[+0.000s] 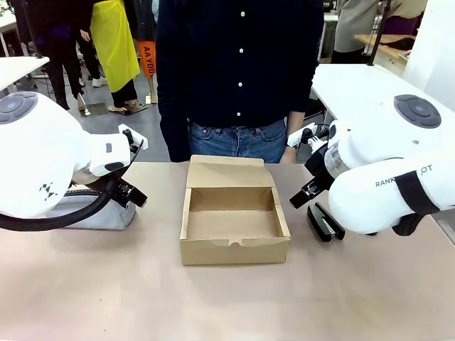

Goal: Pack the items into the box.
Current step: Pick up the item indicated by the person and place it inside the Mailer Box.

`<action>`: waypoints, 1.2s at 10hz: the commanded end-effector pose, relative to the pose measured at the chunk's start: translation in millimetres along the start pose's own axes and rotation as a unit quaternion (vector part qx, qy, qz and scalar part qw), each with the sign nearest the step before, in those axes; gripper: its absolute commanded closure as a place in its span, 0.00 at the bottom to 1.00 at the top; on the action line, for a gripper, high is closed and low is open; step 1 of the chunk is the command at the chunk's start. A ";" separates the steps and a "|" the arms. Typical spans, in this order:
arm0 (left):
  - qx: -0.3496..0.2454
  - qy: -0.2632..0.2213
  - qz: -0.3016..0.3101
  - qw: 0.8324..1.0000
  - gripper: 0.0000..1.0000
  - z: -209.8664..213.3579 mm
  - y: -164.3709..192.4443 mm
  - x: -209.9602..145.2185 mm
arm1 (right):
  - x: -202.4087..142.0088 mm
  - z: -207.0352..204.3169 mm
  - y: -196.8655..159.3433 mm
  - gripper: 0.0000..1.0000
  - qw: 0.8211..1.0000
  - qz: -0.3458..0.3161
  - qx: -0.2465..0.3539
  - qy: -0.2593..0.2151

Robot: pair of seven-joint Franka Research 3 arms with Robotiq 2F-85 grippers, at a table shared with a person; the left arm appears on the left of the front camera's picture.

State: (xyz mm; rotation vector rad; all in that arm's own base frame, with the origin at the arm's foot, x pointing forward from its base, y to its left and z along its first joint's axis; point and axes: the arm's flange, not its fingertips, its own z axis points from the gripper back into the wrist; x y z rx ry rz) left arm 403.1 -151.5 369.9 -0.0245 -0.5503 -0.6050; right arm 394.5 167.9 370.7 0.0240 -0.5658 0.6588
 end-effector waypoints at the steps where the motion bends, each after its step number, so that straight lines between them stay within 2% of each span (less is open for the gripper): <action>1: 0.000 0.000 0.000 1.000 0.00 0.0 0.0 0.0 | 0.0 0.0 0.0 0.00 1.000 0.000 0.000 0.000; 2: 0.001 -0.007 -0.006 1.000 0.00 12.1 -0.7 -2.3 | 1.3 12.4 -0.3 0.00 1.000 0.001 -0.012 0.002; 3: -0.031 0.003 -0.009 0.999 0.00 28.4 0.5 -7.1 | -0.4 31.7 -2.4 0.00 1.000 -0.009 0.013 0.000; 4: -0.069 -0.003 0.011 0.998 0.00 49.2 5.1 -11.7 | -5.5 54.3 -6.9 0.00 0.999 -0.035 0.033 -0.014; 5: -0.084 0.010 0.081 0.993 0.00 75.2 14.7 -15.8 | -13.7 81.3 -16.0 0.00 0.995 -0.074 0.041 -0.057; 6: -0.100 -0.025 0.115 0.988 0.00 104.0 30.7 -24.7 | -24.8 108.1 -27.8 0.00 0.988 -0.127 0.053 -0.065; 7: -0.115 -0.081 0.173 0.975 0.00 139.0 63.5 -41.7 | -40.3 144.5 -47.0 0.00 0.971 -0.208 0.100 -0.069; 8: -0.161 -0.124 0.224 0.953 0.00 168.4 99.2 -66.9 | -61.9 178.7 -71.6 0.00 0.946 -0.269 0.154 -0.093; 9: -0.239 -0.169 0.260 0.920 0.00 191.0 135.1 -97.1 | -88.3 213.1 -99.2 0.00 0.914 -0.345 0.174 -0.123; 11: -0.315 -0.276 0.365 0.831 0.00 211.3 194.8 -164.7 | -155.0 251.8 -155.0 0.00 0.850 -0.439 0.232 -0.176; 12: -0.330 -0.317 0.416 0.786 0.00 209.4 219.0 -204.6 | -200.7 259.9 -183.7 0.00 0.811 -0.464 0.286 -0.211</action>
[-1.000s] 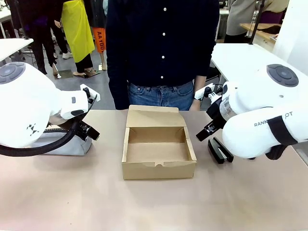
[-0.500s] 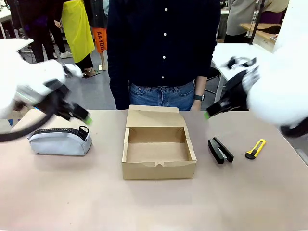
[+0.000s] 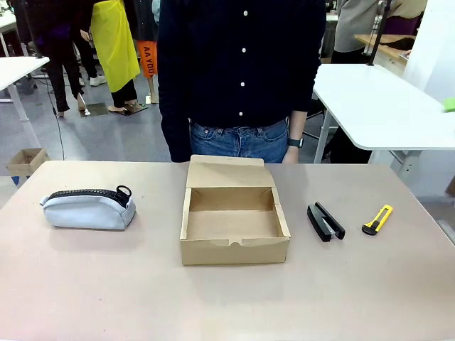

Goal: Pack the items into the box.
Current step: Pick up the item indicated by the person and place it inside the Mailer Box.

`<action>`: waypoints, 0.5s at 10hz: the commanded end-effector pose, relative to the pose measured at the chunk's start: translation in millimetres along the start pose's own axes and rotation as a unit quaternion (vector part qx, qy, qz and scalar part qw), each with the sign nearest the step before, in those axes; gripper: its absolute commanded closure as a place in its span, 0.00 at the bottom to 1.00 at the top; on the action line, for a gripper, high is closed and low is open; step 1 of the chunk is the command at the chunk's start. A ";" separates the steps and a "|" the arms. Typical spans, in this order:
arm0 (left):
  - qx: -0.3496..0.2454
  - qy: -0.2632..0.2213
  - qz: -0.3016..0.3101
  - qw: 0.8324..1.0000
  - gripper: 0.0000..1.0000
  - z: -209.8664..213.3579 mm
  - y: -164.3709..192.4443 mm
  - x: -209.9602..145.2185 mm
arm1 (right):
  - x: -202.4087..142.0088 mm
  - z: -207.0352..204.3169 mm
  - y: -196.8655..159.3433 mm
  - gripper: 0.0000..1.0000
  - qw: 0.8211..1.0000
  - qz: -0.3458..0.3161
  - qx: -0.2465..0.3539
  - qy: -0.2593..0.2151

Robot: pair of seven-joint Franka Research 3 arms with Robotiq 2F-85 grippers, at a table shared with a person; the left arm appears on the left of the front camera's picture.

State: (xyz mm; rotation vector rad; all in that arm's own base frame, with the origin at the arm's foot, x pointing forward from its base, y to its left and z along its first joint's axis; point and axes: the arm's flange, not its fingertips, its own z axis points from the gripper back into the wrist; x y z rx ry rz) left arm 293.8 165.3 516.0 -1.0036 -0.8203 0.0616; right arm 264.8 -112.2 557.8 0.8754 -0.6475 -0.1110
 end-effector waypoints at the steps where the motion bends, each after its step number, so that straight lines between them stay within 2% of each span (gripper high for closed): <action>1: -0.061 -0.090 0.085 0.990 0.00 22.1 58.4 -36.7 | -30.2 39.6 -81.3 0.00 0.994 -0.070 0.063 -0.053; 3: -0.087 -0.129 0.133 0.979 0.00 32.9 95.2 -56.8 | -49.7 61.0 -138.1 0.00 0.988 -0.110 0.071 -0.078; 4: -0.069 -0.128 0.141 0.979 0.00 26.9 102.0 -61.6 | -56.8 60.1 -160.4 0.00 0.985 -0.127 0.064 -0.093; 5: -0.052 -0.108 0.127 0.985 0.00 16.9 100.5 -60.8 | -60.9 54.3 -168.5 0.00 0.986 -0.122 0.034 -0.111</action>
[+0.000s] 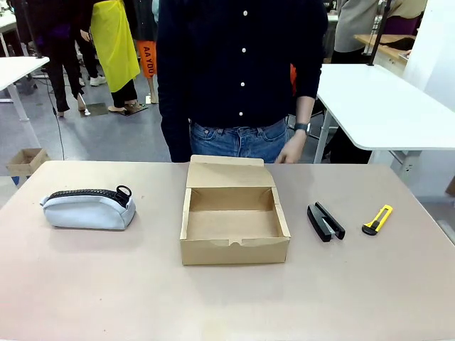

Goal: Pack the items into the box.
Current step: Pick up the item indicated by the person and place it inside the Mailer Box.

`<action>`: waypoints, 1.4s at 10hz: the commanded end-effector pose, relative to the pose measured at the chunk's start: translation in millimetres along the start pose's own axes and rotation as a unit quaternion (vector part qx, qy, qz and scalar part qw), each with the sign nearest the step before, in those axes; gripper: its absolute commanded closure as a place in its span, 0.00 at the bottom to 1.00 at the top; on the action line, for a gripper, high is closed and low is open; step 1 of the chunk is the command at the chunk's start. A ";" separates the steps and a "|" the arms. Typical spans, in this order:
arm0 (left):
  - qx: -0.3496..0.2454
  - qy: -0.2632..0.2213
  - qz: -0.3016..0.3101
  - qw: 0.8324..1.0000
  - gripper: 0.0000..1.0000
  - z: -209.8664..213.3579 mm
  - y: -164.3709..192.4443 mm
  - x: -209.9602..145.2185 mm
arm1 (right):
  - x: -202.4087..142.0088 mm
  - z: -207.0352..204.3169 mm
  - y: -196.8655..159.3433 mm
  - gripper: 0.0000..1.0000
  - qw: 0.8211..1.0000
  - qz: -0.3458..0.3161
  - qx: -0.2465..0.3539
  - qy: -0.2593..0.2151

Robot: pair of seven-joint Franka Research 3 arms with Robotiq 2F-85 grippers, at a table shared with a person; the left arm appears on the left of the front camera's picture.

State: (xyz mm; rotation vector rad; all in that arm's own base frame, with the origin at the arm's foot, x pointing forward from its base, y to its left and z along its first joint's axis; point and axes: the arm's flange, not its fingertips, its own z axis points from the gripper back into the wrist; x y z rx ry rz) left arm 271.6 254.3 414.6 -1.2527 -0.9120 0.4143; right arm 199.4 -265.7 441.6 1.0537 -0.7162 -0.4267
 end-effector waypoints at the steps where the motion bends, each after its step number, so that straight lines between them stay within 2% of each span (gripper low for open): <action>1: -0.006 -0.007 0.000 1.000 0.00 10.4 -10.3 2.8 | -1.6 0.4 21.5 0.00 1.000 0.005 0.010 0.008; 14: -0.006 -0.007 0.000 1.000 0.00 10.4 -10.3 2.8 | -1.6 0.4 21.5 0.00 1.000 0.005 0.010 0.008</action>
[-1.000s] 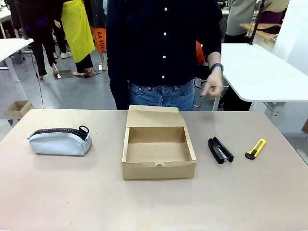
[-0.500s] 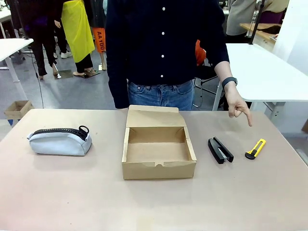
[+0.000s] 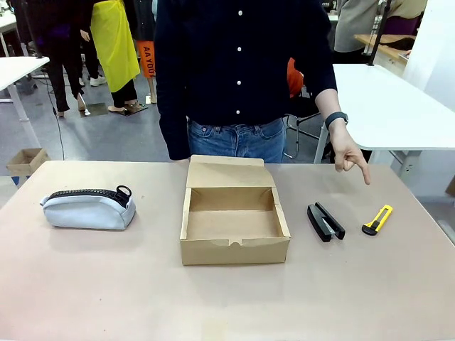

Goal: Pack the items into the box.
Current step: Pick up the item indicated by the person and place it inside the Mailer Box.

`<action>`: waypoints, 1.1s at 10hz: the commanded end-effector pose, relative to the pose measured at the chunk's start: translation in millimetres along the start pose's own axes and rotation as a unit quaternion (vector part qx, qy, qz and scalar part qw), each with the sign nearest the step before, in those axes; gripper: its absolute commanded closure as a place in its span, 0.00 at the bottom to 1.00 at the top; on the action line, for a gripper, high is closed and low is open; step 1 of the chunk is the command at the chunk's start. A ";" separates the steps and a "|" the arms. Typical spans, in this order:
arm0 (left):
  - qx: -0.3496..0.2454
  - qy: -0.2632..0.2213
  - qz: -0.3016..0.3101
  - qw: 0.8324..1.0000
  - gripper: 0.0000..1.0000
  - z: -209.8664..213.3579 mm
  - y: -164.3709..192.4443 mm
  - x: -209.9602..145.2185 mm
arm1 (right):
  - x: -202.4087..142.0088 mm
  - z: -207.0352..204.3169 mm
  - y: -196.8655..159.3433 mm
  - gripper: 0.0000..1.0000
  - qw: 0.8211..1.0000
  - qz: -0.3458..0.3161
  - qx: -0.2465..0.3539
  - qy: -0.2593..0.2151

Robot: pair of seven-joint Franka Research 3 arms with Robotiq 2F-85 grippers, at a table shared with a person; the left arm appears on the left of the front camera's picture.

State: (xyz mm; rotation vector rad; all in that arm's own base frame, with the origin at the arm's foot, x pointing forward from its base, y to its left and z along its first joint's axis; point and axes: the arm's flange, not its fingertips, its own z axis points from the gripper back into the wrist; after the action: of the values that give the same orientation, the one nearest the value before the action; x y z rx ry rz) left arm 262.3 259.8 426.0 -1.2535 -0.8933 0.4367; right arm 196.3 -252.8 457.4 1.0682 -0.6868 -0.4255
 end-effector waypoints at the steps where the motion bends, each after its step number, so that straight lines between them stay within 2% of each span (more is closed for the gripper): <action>1: -0.012 -0.007 -0.011 1.000 0.00 -0.7 0.6 0.4 | 3.4 1.7 1.6 0.00 1.000 0.013 0.008 -0.004; 4: -0.012 -0.007 -0.011 1.000 0.00 -0.7 0.6 0.4 | 0.4 0.8 0.6 0.00 1.000 0.000 0.000 0.001; 6: -0.012 -0.007 -0.011 1.000 0.00 -0.7 0.6 0.4 | 3.6 -48.4 20.8 0.00 0.993 -0.002 -0.118 0.030; 7: -0.012 -0.007 -0.011 1.000 0.00 -0.7 0.6 0.4 | 4.0 -79.1 31.1 0.00 0.982 -0.001 -0.177 0.061; 10: -0.012 -0.007 -0.011 1.000 0.00 -0.7 0.6 0.4 | -7.7 -181.9 54.3 0.00 0.922 -0.004 -0.376 0.088; 11: -0.012 -0.007 -0.011 1.000 0.00 -0.7 0.6 0.4 | -11.8 -205.5 61.0 0.00 0.895 -0.007 -0.438 0.085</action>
State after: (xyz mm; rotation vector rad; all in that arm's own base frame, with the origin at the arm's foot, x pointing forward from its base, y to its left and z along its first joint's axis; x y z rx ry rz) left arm 263.7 260.6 424.6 -1.2517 -0.8899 0.4339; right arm 346.7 -111.0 465.7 0.3561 -0.3741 -0.5259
